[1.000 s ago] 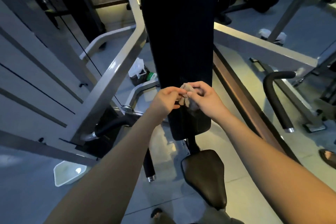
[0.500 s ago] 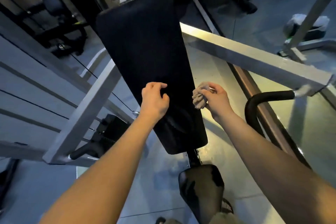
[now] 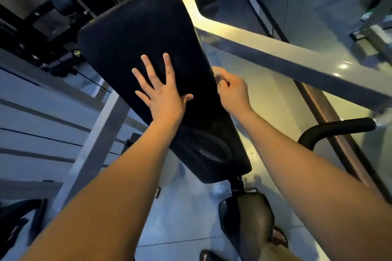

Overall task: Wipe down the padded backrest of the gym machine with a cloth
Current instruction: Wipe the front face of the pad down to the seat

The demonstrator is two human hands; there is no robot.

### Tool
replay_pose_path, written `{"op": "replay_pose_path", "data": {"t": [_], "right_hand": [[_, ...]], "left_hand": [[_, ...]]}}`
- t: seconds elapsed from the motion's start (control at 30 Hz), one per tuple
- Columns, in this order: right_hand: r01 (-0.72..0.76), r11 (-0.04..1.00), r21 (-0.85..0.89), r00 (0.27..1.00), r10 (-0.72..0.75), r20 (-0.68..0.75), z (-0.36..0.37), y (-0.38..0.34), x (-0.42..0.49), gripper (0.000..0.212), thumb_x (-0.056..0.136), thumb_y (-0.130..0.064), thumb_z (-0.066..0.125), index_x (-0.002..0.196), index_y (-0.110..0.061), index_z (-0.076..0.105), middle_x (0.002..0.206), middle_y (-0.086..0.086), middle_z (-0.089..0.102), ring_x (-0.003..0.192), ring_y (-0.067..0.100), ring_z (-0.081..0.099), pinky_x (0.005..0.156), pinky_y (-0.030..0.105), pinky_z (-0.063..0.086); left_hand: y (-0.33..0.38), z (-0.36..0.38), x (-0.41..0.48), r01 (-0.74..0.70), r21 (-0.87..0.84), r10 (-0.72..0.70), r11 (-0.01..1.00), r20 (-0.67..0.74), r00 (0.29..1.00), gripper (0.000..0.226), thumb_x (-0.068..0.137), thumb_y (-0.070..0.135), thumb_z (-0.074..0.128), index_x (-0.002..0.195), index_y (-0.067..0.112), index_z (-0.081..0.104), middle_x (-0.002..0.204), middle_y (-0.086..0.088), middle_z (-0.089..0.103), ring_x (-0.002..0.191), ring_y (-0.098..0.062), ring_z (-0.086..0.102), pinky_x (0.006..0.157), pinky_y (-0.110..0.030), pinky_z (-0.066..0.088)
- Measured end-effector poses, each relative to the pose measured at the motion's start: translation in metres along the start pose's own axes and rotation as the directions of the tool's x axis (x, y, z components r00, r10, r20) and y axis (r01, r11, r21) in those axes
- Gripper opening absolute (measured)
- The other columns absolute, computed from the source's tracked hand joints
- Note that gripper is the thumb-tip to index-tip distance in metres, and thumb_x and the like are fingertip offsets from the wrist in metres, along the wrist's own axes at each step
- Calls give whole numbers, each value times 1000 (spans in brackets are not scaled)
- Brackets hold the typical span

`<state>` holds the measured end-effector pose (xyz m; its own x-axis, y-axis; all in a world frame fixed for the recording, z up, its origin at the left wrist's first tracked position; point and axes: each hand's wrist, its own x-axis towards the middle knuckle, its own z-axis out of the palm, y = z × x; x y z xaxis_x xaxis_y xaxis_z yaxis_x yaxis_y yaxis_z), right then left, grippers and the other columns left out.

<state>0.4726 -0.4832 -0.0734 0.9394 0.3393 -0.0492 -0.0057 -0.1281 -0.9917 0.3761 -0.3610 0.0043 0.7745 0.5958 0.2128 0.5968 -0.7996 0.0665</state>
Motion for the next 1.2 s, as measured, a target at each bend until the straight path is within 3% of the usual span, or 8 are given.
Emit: {"op": "replay_pose_path", "data": {"t": [0.23,0.4,0.53,0.7,0.9,0.97,1.1,1.2], "right_hand": [[-338,941,10,941,337,30,0,57,-14,41,99,-3,45,123,-20,75,124,6,72,109,23,65,87,22,44],[-99,988,121,995,98,14,5,9,7,42,101,-7,43,119,-28,75,101,-4,72,82,6,61,71,13,45],[-195,980,49,980,197,-40,1,58,-33,40,104,-8,43,131,-22,68,95,15,70,73,23,58,64,26,40],[-502,865,-28,863,502,44,-10,115,-55,41,102,0,40,129,-12,68,133,14,66,115,32,63,92,34,50],[-238,959,152,969,246,-34,1,59,-44,39,103,-8,43,118,-28,73,83,-15,60,73,-1,53,69,12,44],[-221,969,115,974,225,-25,-1,68,-59,41,105,-13,42,139,-27,62,95,-9,66,75,1,56,68,7,45],[-352,936,23,934,353,-61,-2,98,-83,30,107,-14,41,122,-6,65,115,21,69,109,38,64,94,43,53],[-325,944,61,941,329,-81,3,73,-69,33,103,-3,41,115,-8,71,109,7,70,103,25,65,88,32,50]], "left_hand": [[3,8,5,43,15,-43,999,-6,999,130,78,39,83,153,40,-22,161,-14,-31,147,-44,-26,112,-76,9],[4,11,7,49,34,-49,998,-22,999,131,77,39,84,154,37,-23,161,-16,-30,147,-46,-25,112,-77,9],[6,13,7,45,62,-44,997,-25,999,132,77,42,83,154,34,-24,161,-18,-29,147,-48,-23,111,-77,11],[6,16,8,46,82,-44,996,-31,999,130,79,43,81,154,32,-25,160,-21,-29,146,-49,-23,111,-77,13],[5,20,9,55,98,-49,994,-61,997,132,76,43,83,155,32,-23,162,-21,-25,147,-50,-20,111,-77,14],[6,19,9,59,100,-54,993,-55,997,133,76,43,83,154,31,-23,161,-21,-26,147,-49,-21,111,-76,13],[8,16,9,61,98,-58,993,-28,998,133,78,42,82,152,32,-28,160,-20,-31,146,-48,-24,112,-76,12],[9,15,8,69,102,-67,992,-23,997,133,78,42,82,152,31,-28,159,-20,-31,146,-49,-24,112,-76,12]]}}
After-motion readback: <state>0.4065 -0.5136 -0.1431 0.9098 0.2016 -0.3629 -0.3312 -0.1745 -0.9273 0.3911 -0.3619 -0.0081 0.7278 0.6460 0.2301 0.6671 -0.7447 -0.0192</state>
